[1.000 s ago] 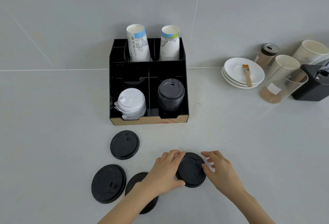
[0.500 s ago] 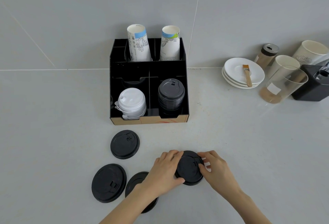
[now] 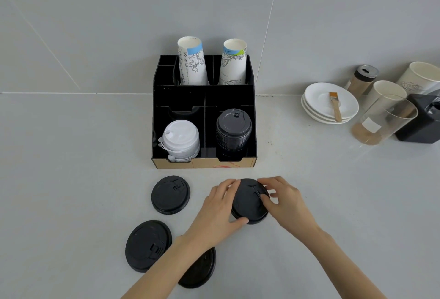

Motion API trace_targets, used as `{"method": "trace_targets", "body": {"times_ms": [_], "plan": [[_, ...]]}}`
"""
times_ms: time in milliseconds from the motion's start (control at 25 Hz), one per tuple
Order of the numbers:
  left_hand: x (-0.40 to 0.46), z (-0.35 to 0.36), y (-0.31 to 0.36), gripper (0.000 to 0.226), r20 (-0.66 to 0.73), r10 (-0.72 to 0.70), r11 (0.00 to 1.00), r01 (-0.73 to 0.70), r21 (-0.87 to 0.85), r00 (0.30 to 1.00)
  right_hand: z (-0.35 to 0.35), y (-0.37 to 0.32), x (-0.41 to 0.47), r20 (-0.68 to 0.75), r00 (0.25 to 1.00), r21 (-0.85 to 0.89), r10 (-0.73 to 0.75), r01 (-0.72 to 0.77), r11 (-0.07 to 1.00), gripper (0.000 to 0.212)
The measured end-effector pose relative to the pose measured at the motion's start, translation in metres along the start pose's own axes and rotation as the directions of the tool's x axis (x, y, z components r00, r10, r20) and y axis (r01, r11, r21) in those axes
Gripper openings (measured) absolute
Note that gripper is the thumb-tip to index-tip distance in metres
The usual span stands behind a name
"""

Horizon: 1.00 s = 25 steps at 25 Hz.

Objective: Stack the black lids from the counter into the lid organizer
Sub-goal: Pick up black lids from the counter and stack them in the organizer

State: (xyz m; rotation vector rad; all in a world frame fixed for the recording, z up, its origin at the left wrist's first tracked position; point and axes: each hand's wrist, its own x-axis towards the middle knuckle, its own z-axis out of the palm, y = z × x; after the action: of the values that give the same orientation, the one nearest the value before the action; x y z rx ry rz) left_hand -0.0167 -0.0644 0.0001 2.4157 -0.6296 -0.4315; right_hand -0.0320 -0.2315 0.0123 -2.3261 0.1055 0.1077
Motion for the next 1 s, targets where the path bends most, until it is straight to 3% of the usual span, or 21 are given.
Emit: {"method": "trace_targets", "body": {"times_ms": [400, 1000], "plan": [[0.028, -0.031, 0.004, 0.077, -0.363, -0.019, 0.994, -0.023, -0.11, 0.931, -0.028, -0.043, 0.048, -0.056, 0.988, -0.011, -0.147, 0.147, 0.989, 0.033], [0.102, -0.064, 0.003, 0.076, -0.466, -0.21, 0.97, 0.125, -0.207, 0.86, -0.049, -0.065, 0.14, -0.005, 0.98, -0.113, -0.197, 0.195, 0.974, 0.035]]}}
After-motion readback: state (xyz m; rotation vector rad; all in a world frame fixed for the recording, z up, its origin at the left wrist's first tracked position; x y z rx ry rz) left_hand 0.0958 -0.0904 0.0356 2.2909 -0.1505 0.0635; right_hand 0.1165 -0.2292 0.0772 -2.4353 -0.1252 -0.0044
